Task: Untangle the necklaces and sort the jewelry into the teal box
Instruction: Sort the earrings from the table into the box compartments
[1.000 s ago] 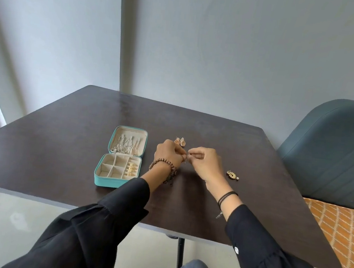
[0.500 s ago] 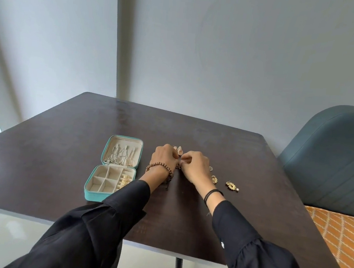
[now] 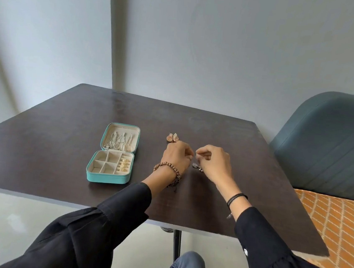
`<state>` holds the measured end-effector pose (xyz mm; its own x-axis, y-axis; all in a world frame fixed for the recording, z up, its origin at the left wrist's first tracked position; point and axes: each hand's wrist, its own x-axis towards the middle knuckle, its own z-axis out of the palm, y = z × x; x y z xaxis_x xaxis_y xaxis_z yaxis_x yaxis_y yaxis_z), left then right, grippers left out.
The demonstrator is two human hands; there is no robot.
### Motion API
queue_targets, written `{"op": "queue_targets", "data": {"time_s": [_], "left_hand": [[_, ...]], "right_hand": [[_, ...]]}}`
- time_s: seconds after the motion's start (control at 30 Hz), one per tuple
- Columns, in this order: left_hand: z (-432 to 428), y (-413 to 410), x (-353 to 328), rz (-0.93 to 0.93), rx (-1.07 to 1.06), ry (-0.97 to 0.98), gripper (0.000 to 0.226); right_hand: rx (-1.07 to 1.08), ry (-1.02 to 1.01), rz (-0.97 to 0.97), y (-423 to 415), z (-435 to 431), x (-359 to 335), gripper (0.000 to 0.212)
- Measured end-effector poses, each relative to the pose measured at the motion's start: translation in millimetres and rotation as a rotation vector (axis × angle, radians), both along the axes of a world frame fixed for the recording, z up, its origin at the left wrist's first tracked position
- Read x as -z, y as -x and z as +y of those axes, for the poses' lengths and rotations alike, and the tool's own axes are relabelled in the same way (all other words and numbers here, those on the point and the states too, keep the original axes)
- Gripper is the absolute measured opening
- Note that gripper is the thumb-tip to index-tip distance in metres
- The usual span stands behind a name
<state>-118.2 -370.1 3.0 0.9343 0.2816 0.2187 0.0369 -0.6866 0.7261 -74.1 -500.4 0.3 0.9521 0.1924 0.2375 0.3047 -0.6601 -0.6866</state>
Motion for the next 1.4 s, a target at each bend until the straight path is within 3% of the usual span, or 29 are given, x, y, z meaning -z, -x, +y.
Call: {"op": "queue_targets", "data": {"time_s": [0.27,0.73,1.03,1.4], "left_hand": [[-39.6,2.0,17.7,0.001,0.049,-0.052,0.018],[-52.0,-20.3,34.1,0.001,-0.059,-0.086,0.045],[-53.6,-26.3,37.3,-0.010,-0.107,-0.152,0.024],[-51.9,-20.0,33.6,-0.039,-0.050,-0.081,0.028]], "right_hand": [[0.149,0.005,-0.015,8.1,-60.2,16.5,0.026],[0.146,0.080,-0.140,-12.6,-73.1,45.6,0.016],[0.086,0.319,-0.437,-3.6,-63.5,47.7,0.021],[0.055,0.234,-0.344,-2.7,-68.8,46.5,0.022]]}}
